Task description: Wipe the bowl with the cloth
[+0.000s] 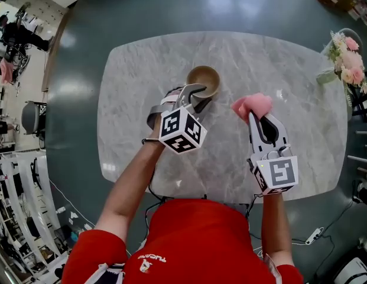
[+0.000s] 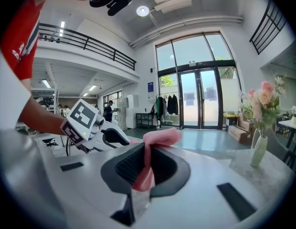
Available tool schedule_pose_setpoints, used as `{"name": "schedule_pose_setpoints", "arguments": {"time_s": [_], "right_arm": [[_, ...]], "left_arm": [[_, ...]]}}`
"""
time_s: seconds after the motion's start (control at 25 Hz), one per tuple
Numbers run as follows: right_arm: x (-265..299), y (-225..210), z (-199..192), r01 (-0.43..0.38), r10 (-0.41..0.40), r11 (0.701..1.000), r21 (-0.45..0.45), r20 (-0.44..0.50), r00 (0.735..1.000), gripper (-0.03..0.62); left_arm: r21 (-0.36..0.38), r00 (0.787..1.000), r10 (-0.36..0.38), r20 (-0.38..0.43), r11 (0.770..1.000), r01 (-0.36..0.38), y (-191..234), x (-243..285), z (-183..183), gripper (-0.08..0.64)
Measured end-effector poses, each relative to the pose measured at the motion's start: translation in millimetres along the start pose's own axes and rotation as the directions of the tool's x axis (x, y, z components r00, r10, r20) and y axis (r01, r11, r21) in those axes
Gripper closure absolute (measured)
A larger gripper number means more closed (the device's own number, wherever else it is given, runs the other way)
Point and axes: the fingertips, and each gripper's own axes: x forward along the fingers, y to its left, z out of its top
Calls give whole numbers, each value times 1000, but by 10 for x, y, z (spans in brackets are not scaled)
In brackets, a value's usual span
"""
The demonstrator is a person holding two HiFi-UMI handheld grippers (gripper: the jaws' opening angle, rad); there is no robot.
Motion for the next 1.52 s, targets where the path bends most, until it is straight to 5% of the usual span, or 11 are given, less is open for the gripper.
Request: {"name": "schedule_pose_setpoints", "arguments": {"time_s": [0.24,0.44,0.72,0.84,1.24,1.52], "right_arm": [[-132,129,220,-33,31,999,22,57,998,572],[-269,276,447,-79,70,995,63,131,989,572],[-455,497,654,-153,130,984,93,220,967,572],[-544,592,729,-176,147,980,98,249,957,572],[-869,967,926,-253,219,966,61,335,916,572],[-895,1243,786,-292,270,956,32,295,917,572]], "left_arm": [[-239,963,68,261,971,-4,0,-529,441,425],[-364,886,170,431,931,-1,69,-1049,729,467],[-541,764,311,566,839,59,124,-1639,822,552],[-570,729,338,595,817,86,96,-1836,861,554],[-577,675,386,629,813,73,-151,-2272,922,554],[-566,701,360,616,821,76,-394,-2345,825,554]]}}
